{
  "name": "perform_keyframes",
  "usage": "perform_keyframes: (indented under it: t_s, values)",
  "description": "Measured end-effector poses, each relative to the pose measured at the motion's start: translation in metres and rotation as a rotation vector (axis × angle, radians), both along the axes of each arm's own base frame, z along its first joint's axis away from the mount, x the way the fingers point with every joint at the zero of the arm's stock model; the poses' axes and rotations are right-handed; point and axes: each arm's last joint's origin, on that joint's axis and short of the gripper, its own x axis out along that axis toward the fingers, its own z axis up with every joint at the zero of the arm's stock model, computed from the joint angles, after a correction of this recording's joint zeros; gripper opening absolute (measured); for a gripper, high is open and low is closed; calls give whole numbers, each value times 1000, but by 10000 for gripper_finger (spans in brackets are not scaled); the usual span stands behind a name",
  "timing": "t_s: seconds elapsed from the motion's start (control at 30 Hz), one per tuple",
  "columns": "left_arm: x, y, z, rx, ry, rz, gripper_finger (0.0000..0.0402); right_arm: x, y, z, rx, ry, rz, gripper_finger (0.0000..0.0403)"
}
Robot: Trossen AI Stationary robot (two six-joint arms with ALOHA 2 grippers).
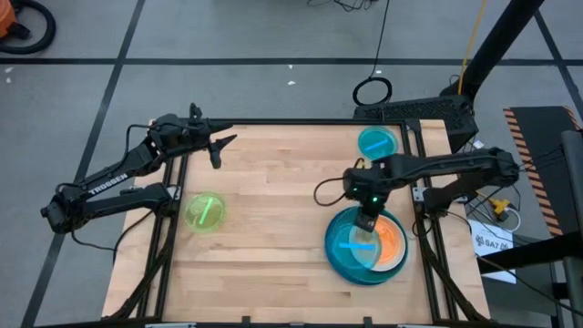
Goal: Stack plastic plates
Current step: Stack the bottom light blue plate on top of the orange plate
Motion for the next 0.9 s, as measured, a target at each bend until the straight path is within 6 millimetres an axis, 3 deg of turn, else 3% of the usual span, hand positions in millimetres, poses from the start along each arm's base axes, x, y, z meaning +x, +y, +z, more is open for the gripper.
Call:
perform_keyframes:
  t_s: [0.43,0.7,0.9]
  values:
    - [0,0,0,0,0,0,170,-45,-7,31,-181,-47,-109,0]
    - [0,0,0,1,0,0,170,-56,-8,33,-208,-14,-112,0]
    - [0,0,0,0,0,0,170,-67,-8,15,-201,-5,-129,0]
